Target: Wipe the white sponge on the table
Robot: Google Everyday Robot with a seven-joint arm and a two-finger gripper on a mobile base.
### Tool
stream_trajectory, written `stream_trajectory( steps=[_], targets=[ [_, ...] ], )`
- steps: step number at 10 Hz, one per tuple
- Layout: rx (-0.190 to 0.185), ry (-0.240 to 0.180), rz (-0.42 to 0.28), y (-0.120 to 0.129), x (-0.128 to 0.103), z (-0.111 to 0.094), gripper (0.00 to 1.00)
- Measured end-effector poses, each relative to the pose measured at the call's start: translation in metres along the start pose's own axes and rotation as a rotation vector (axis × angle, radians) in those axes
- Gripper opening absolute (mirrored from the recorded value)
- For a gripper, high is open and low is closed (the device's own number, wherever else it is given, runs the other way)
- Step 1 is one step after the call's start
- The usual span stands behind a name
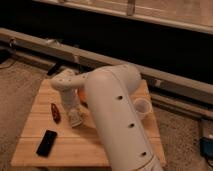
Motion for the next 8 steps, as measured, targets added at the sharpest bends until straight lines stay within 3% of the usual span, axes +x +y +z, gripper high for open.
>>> stream_trajectory(
  steps=[3, 5, 8],
  targets=[
    [0.010, 0.020, 0.006, -0.003, 0.008, 0.003, 0.38],
    [0.019, 0.043, 0.037, -0.016, 0.025, 0.006, 0.21],
    [0.027, 0.055, 0.045, -0.020, 0.032, 0.007, 0.17]
  ],
)
